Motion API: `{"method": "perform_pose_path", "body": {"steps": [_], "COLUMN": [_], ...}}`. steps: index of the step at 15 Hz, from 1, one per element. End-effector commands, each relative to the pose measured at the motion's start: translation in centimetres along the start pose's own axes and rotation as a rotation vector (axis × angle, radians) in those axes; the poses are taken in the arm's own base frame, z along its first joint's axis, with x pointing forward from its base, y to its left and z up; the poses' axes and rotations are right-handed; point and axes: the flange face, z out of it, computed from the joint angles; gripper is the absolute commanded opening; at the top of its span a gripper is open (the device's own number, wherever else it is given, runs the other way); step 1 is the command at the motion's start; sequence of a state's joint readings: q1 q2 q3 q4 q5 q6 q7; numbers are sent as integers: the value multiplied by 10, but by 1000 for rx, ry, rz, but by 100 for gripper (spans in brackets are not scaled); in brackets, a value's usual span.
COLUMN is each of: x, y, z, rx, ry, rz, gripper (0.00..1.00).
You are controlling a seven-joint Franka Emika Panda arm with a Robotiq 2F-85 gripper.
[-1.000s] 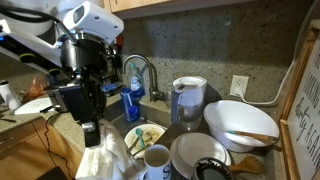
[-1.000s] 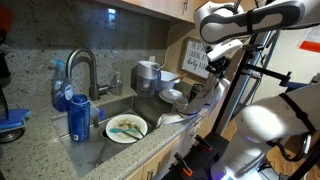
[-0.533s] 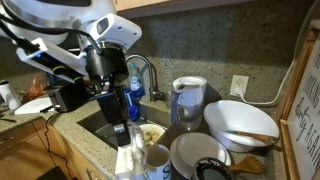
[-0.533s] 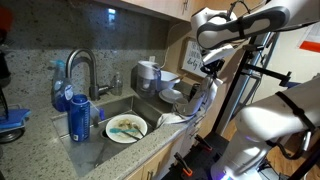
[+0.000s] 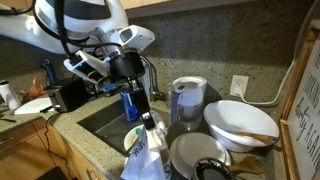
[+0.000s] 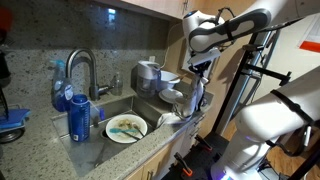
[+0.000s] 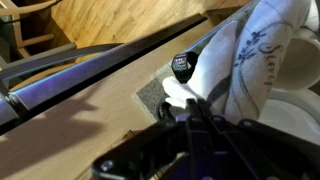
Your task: Take the mug out of the sink, put it on the counter then use the towel to dry it inside
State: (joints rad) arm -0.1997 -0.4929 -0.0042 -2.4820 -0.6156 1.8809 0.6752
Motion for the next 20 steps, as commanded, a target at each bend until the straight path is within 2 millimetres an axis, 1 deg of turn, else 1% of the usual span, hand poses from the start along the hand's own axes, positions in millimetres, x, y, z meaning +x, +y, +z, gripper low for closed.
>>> {"method": "perform_pose_path", "body": {"steps": [1,5,8,12,20], "x": [15,12,7,0,-18], "y": [-23,-50,-64,-72,-79], "z": [-1,7,12,21,47], "rx": [36,98,117,111,101], "ry": [42,32,12,-8,-49], "rz": [-14,-63,-80,-93,-119], "gripper": [1,1,1,1,1]}}
